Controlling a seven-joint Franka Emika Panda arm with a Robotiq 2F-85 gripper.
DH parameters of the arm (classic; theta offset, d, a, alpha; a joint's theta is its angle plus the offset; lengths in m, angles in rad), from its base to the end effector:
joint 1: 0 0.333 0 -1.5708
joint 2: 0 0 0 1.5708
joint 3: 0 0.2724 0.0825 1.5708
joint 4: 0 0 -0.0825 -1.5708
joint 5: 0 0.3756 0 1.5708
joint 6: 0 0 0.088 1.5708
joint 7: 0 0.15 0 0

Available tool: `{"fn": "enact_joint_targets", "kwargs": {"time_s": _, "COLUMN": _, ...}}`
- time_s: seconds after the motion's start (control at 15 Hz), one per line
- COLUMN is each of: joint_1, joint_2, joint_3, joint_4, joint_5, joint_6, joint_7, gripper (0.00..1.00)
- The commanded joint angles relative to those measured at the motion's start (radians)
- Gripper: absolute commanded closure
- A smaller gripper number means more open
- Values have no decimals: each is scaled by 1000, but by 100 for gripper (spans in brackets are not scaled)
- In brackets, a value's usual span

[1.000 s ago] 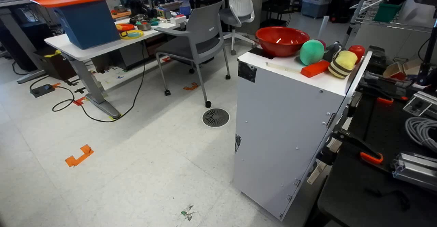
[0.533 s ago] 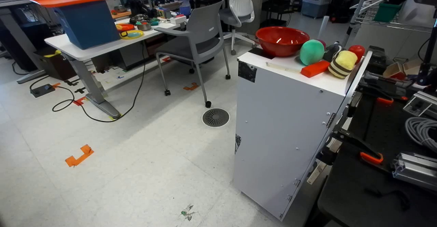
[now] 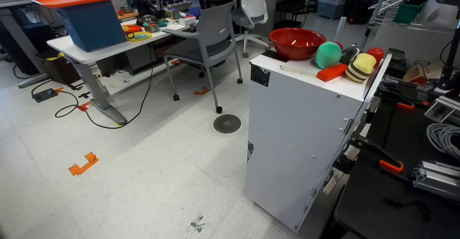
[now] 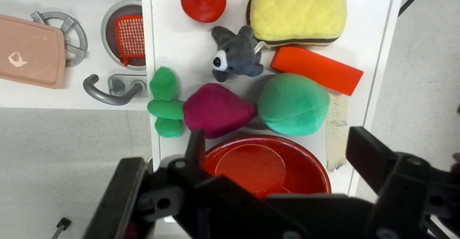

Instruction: Put the green plush toy in the red bowl

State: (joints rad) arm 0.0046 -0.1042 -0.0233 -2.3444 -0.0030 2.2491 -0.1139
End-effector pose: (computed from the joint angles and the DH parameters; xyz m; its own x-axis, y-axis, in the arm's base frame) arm 0.4887 -0.0092 0.2949 0.9952 0.0970 0.0088 0.0970 -0.9953 0.0009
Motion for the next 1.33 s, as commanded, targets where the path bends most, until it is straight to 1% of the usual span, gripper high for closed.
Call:
{"fn": "enact_joint_targets", "kwargs": {"time_s": 0.0, "joint_1": -2, "joint_2": 32, "joint_3": 0, "joint_4": 24, "joint_5": 58, "joint_6": -36, "joint_7": 19, "gripper": 0}}
{"fn": "enact_joint_targets", "kwargs": {"time_s": 0.2, "joint_1": -4, "joint_2": 44, "joint_3": 5, "joint_4": 22, "joint_5": 47, "joint_6": -24, "joint_7": 51, "gripper": 0}}
{"fn": "enact_joint_targets", "kwargs": {"time_s": 0.4, "joint_1": -2, "joint_2": 69, "joint_3": 7, "joint_4": 31, "joint_5": 38, "joint_6": -21, "joint_7": 55, "gripper": 0}}
{"fn": "enact_joint_targets", "kwargs": {"time_s": 0.67, "joint_1": 5, "joint_2": 123, "joint_3": 19, "joint_4": 64, "joint_5": 5, "joint_6": -34, "joint_7": 68, "gripper": 0}}
{"fn": "enact_joint_targets", "kwargs": {"time_s": 1.0, "joint_1": 24, "joint_2": 192, "joint_3": 44, "joint_4": 113, "joint_5": -8, "joint_6": -37, "joint_7": 67, "gripper": 0}}
{"fn": "enact_joint_targets", "kwargs": {"time_s": 1.27, "joint_1": 40, "joint_2": 218, "joint_3": 53, "joint_4": 132, "joint_5": -26, "joint_6": -33, "joint_7": 83, "gripper": 0}}
